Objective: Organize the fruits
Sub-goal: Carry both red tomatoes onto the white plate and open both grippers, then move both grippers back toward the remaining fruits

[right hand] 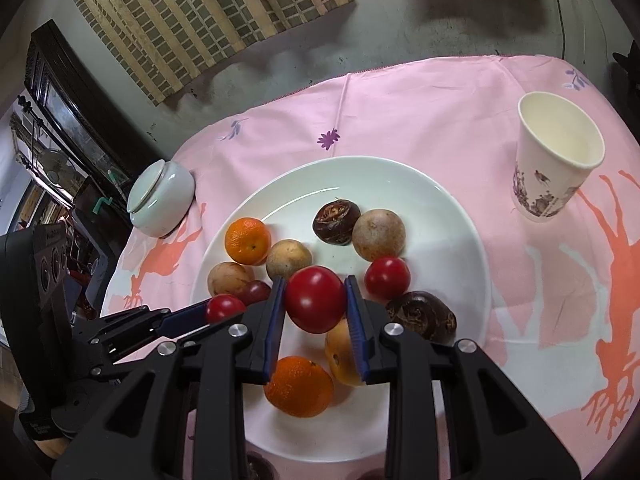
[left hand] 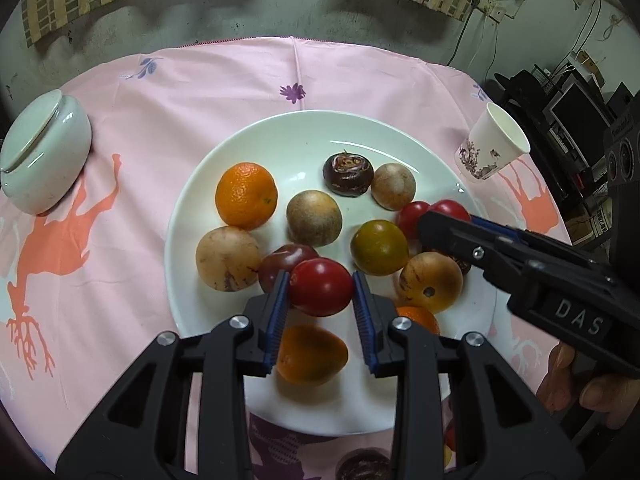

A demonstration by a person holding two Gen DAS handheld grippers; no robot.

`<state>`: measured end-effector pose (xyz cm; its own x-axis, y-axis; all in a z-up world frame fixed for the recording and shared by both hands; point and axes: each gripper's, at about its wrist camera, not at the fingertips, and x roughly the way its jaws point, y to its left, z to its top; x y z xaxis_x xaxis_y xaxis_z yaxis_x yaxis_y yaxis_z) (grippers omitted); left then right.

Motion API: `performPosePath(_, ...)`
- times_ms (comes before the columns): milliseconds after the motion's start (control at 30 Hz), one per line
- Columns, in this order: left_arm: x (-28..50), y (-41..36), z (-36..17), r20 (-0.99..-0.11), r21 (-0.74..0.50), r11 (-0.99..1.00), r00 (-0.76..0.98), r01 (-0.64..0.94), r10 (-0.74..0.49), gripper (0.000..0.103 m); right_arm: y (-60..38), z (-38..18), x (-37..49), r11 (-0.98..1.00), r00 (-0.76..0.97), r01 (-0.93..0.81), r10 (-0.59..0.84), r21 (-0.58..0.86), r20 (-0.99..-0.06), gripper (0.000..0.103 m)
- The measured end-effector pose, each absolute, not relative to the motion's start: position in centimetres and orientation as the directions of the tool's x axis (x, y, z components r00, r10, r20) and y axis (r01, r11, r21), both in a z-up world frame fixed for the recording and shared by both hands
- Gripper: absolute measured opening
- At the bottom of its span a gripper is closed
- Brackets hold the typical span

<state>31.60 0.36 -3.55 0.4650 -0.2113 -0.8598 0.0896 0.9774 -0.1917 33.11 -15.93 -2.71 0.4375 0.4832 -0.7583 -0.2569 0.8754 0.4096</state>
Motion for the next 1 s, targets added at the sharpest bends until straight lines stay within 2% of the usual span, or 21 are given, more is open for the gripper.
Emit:
performPosePath(33, 31.7, 0.3, -3.5, -0.857, -0.196, 0.977, 0.468, 0.088, -0.214, 0.037, -15.9, -2.9, 33.2, 0.877, 0.435, -0.253, 0.48, 0.408, -0.762, 0.03)
performPosePath(100, 31.8, 0.2, -3.5, -0.856, -0.19, 0.979, 0.474, 0.079, -0.205, 0.053, -16.0, -3.4, 33.5, 0.887, 0.418, -0.231, 0.462, 0.401, -0.782, 0.03)
performPosePath(233, 31.6, 0.0, -3.2, -0.856, -0.156, 0.985, 0.486, 0.077, -0.174, 0.063, -16.4, -3.8, 33.5, 0.893, 0.411, -0.205, 0.45, 0.4, -0.793, 0.033)
performPosePath(267, 31.5, 0.1, -3.1, -0.858, -0.153, 0.986, 0.485, 0.071, -0.168, 0.069, -16.5, -3.7, 33.4, 0.895, 0.415, -0.205, 0.446, 0.396, -0.793, 0.034)
performPosePath(333, 31.3, 0.2, -2.9, -0.853, -0.154, 0.986, 0.495, 0.065, -0.165, 0.07, -16.8, -3.6, 33.3, 0.896, 0.419, -0.2, 0.445, 0.397, -0.792, 0.038)
performPosePath(367, 31.1, 0.3, -2.7, -0.852, -0.154, 0.986, 0.497, 0.062, -0.164, 0.072, -17.0, -3.5, 33.1, 0.897, 0.424, -0.194, 0.442, 0.398, -0.79, 0.052)
performPosePath(400, 31.0, 0.4, -2.5, -0.852, -0.153, 0.987, 0.499, 0.057, -0.161, 0.075, -17.2, -3.3, 32.9, 0.898, 0.436, -0.184, 0.439, 0.4, -0.785, 0.06)
performPosePath(433, 30.8, 0.5, -2.3, -0.85, -0.151, 0.987, 0.502, 0.053, -0.157, 0.076, -17.4, -3.1, 32.8, 0.896, 0.444, -0.182, 0.443, 0.405, -0.779, 0.064)
performPosePath(567, 29.9, 1.2, -1.6, -0.851, -0.141, 0.989, 0.506, 0.034, -0.139, 0.081, -17.7, -2.3, 31.9, 0.899, 0.452, -0.194, 0.437, 0.393, -0.777, 0.064)
performPosePath(1000, 23.2, 2.8, -0.6, -0.871, -0.177, 0.983, 0.472, -0.046, -0.135, 0.083, -20.8, -1.5, 25.6, 0.911, 0.437, -0.135, 0.407, 0.389, -0.802, 0.064)
